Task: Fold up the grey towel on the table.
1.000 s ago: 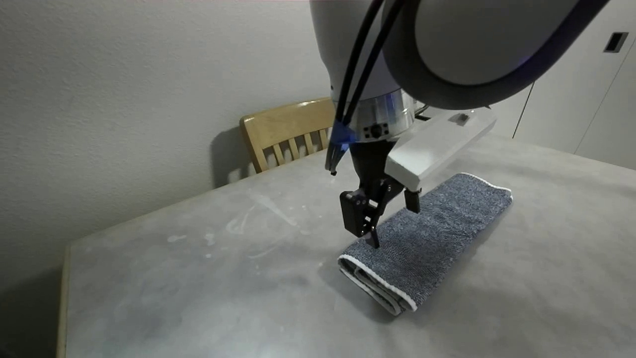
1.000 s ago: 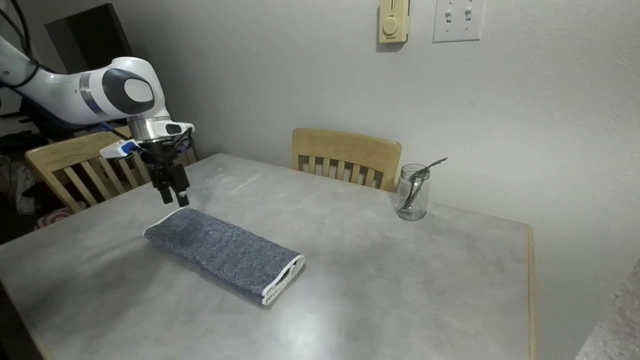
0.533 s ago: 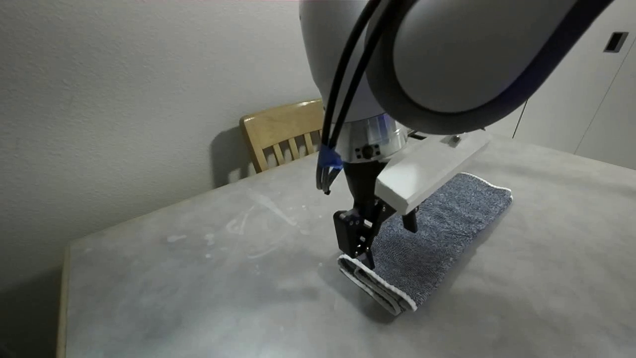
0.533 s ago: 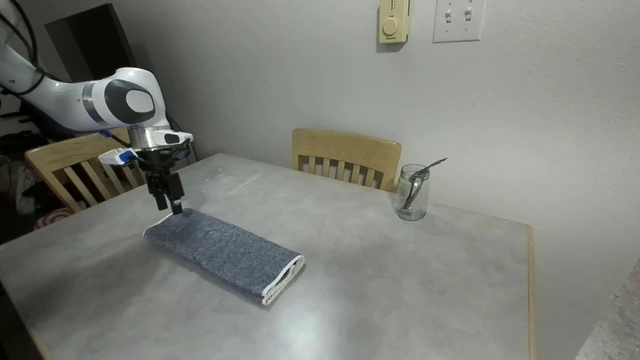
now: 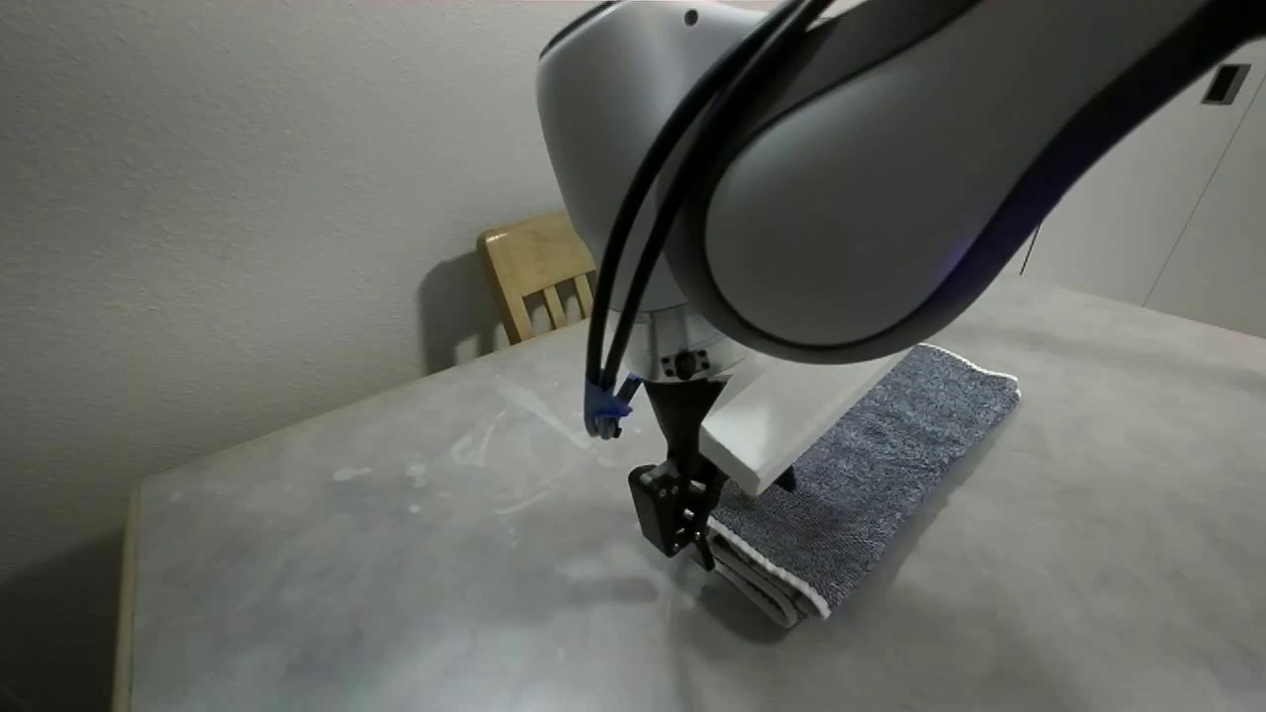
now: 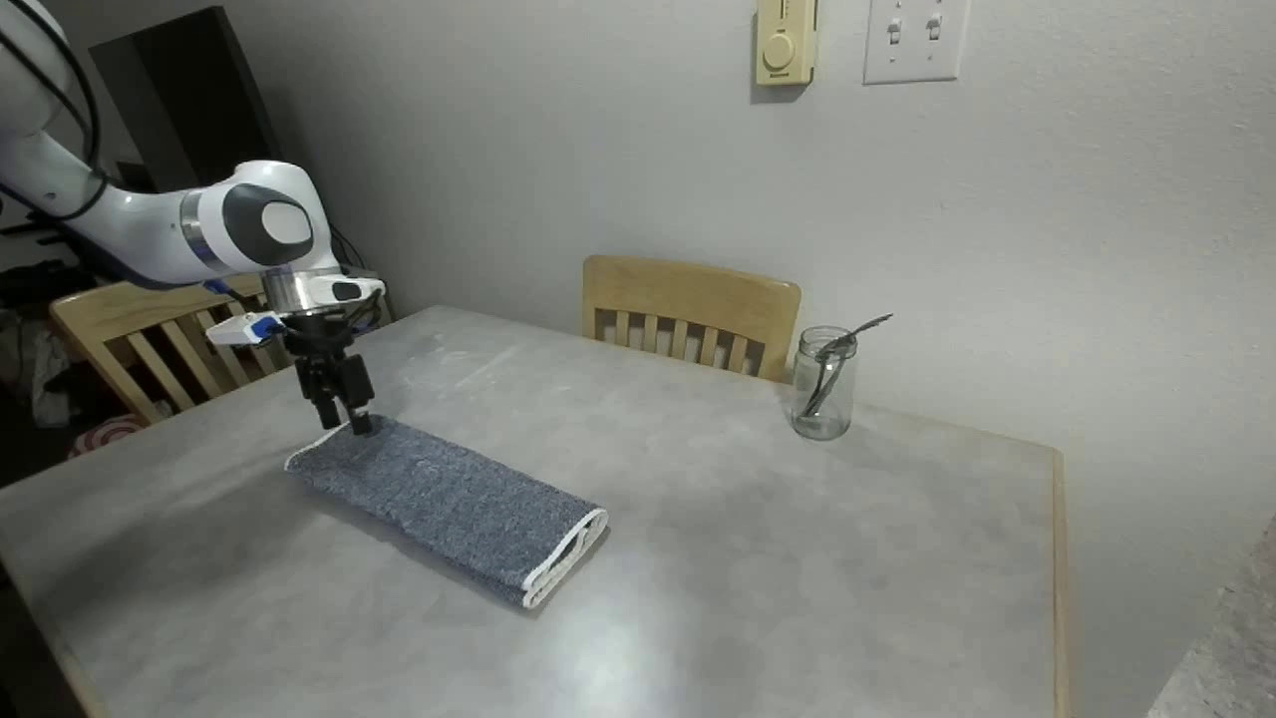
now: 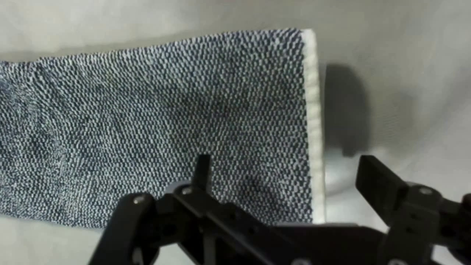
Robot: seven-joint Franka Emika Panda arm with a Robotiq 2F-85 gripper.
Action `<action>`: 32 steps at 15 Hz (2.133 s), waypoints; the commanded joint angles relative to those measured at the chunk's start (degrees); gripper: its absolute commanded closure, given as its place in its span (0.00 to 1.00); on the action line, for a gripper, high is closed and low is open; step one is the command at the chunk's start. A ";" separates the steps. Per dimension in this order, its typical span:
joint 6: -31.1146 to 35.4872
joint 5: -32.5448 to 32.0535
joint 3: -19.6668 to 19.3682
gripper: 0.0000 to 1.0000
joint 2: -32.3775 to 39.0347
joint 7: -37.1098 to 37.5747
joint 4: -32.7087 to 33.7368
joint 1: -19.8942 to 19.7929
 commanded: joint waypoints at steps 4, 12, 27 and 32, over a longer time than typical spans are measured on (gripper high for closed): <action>0.06 -1.76 -3.27 0.00 2.87 8.14 4.33 3.56; 0.67 -4.79 -5.62 0.00 5.05 24.72 5.62 7.12; -0.57 -8.97 -6.37 0.04 7.05 37.30 7.66 6.96; -0.64 -8.84 -6.20 0.45 6.90 38.03 7.61 7.17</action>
